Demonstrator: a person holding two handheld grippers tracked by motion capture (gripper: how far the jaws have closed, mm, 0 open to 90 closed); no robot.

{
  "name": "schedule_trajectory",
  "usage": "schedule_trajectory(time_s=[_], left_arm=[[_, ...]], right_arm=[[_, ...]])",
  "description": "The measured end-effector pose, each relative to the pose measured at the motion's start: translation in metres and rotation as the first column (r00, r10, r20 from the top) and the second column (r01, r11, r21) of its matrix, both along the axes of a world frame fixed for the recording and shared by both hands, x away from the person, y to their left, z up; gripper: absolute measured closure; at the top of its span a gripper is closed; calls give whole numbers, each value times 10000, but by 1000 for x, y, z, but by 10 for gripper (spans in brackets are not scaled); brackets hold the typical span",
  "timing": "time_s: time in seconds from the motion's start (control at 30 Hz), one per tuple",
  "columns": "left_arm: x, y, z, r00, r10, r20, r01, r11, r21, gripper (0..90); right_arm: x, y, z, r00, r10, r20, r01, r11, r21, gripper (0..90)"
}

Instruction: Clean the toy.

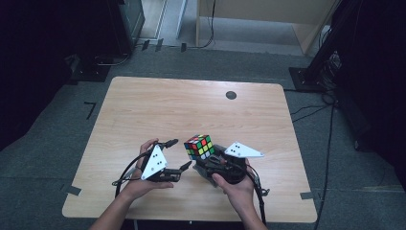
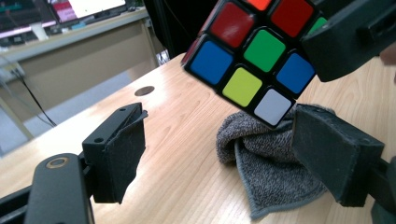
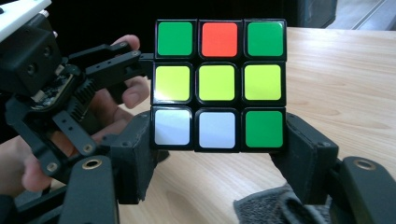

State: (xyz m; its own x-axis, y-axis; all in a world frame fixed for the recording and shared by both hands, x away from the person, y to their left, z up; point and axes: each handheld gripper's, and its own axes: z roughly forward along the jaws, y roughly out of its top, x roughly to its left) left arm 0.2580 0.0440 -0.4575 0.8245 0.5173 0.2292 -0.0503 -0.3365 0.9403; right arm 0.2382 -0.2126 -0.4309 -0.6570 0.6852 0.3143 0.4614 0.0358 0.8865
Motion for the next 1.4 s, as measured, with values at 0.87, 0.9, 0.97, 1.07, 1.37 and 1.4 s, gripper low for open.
schedule_trajectory(time_s=[0.87,0.9,0.97,1.07,1.37,1.4], left_arm=[[-12,-9,-9,9861,-162,1651,-88,9887,1494,336],[-10,-7,-10,9881,1,1541,-217,9901,1384,336],[-5,-2,-9,9923,355,1184,-483,9931,1071,338],[3,8,-5,9953,748,614,-778,9958,480,338],[21,27,4,9871,922,-1311,-1059,9892,-1017,338],[21,29,5,9856,924,-1417,-1079,9885,-1064,338]], right_arm=[[10,6,-11,9736,1239,-1919,-1044,9886,1085,273],[10,4,-10,9759,1206,-1817,-998,9878,1192,234],[10,-3,-6,9813,1352,-1373,-1151,9827,1451,196],[11,-20,-2,9931,772,-888,-616,9841,1667,190],[23,-23,-42,9954,-565,-774,369,9715,-2341,198],[24,-19,-46,9953,-496,-830,248,9607,-2764,198]])
